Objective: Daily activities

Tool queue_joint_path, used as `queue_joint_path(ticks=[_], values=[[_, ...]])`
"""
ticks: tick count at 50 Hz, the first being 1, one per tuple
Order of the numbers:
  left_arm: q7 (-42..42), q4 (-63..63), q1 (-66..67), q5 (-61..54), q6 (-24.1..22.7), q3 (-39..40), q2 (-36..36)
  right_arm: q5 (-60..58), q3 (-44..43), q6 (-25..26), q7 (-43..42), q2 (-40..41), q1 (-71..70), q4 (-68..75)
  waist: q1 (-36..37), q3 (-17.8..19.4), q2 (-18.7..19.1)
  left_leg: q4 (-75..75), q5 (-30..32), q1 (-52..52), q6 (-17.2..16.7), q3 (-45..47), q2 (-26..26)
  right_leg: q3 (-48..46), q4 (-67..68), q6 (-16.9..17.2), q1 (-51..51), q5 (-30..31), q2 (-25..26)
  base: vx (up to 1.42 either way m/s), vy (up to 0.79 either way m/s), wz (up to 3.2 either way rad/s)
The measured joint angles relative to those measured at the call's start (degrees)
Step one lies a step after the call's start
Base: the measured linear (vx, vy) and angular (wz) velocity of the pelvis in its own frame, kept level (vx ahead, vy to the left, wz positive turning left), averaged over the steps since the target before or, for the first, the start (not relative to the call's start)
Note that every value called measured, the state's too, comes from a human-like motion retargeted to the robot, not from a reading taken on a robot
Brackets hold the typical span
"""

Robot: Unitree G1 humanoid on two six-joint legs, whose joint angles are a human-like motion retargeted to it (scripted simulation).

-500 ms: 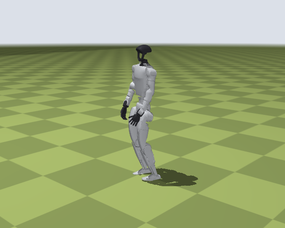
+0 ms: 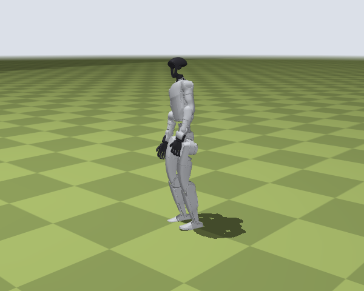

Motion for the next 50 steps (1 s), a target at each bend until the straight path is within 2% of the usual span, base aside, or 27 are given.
queue_joint_path(ticks=[5,16,20,23,27,30,37,43,50], values=[[1.6,4.4,0.4,-1.2,0.6,5.0,0.9,-0.4,2.2,0.1,0.6,4.2,-0.2,-0.3,0.0,-0.3,-6.5,-1.0,0.3,1.1,-0.1,1.7,1.0,1.1,-0.4,0.3,0.1,0.5,1.0,0.04,-0.07,-0.37],[3.3,7.8,-0.5,-6.9,0.8,14.7,6.8,-1.1,11.1,0.7,4.7,10.6,-1.2,-1.5,3.3,-0.7,-25.2,-4.9,0.9,4.0,-0.7,3.2,3.9,1.8,-1.6,0.3,0.7,2.1,4.2,0.05,-0.08,-0.21],[3.3,7.2,-1.1,-9.4,0.8,16.4,8.1,0.4,12.5,0.5,5.3,10.9,-1.6,-2.8,4.6,-0.6,-29.1,-5.6,0.7,4.1,-0.7,3.2,4.8,1.5,-2.3,0.1,0.9,2.5,5.1,0.00,0.00,0.00],[3.5,6.7,-1.4,-11.0,0.8,16.9,8.4,1.8,12.2,0.4,5.2,11.1,-1.4,-3.2,5.3,-0.5,-29.9,-6.1,0.8,3.9,-0.7,2.9,5.0,1.1,-2.6,-0.1,0.7,2.4,5.1,0.00,0.00,0.00],[3.4,6.3,-1.9,-12.7,1.0,16.2,7.0,3.0,10.2,0.5,3.8,10.4,-1.1,-3.2,6.0,-0.2,-28.3,-6.3,1.1,3.3,-0.7,2.3,4.4,0.5,-2.6,-0.2,0.4,1.9,4.6,0.01,0.00,0.14],[3.0,5.5,-2.2,-13.5,1.0,14.9,5.2,3.3,8.0,0.7,2.5,10.0,-1.4,-2.0,6.5,0.0,-25.3,-5.8,1.1,2.9,-0.6,1.7,3.7,0.1,-2.1,-0.2,0.1,1.1,3.8,0.00,0.02,0.19],[0.7,4.4,-0.8,-14.2,1.2,10.5,1.2,4.3,2.0,0.8,-1.1,8.8,-0.4,3.8,6.2,-1.0,-14.7,-3.1,0.0,2.2,-0.1,0.7,1.6,0.1,-1.0,0.2,0.6,-0.7,1.7,-0.01,0.07,0.11],[-2.3,4.3,1.5,-12.6,1.6,6.5,-1.1,6.8,-2.5,0.2,-3.1,6.3,0.3,4.9,3.0,-2.5,-6.6,-3.1,-0.4,3.4,0.5,1.7,0.0,2.2,-0.6,0.1,1.4,-1.7,0.5,0.00,0.10,-0.15],[-3.4,4.7,2.0,-11.7,1.8,4.2,-2.0,7.8,-4.0,-0.6,-3.5,3.8,-0.3,2.9,-0.8,-2.7,-2.7,-5.0,-0.3,5.2,1.0,4.0,-1.0,4.6,0.1,0.2,1.3,-2.2,-0.1,0.00,0.08,-0.25]])
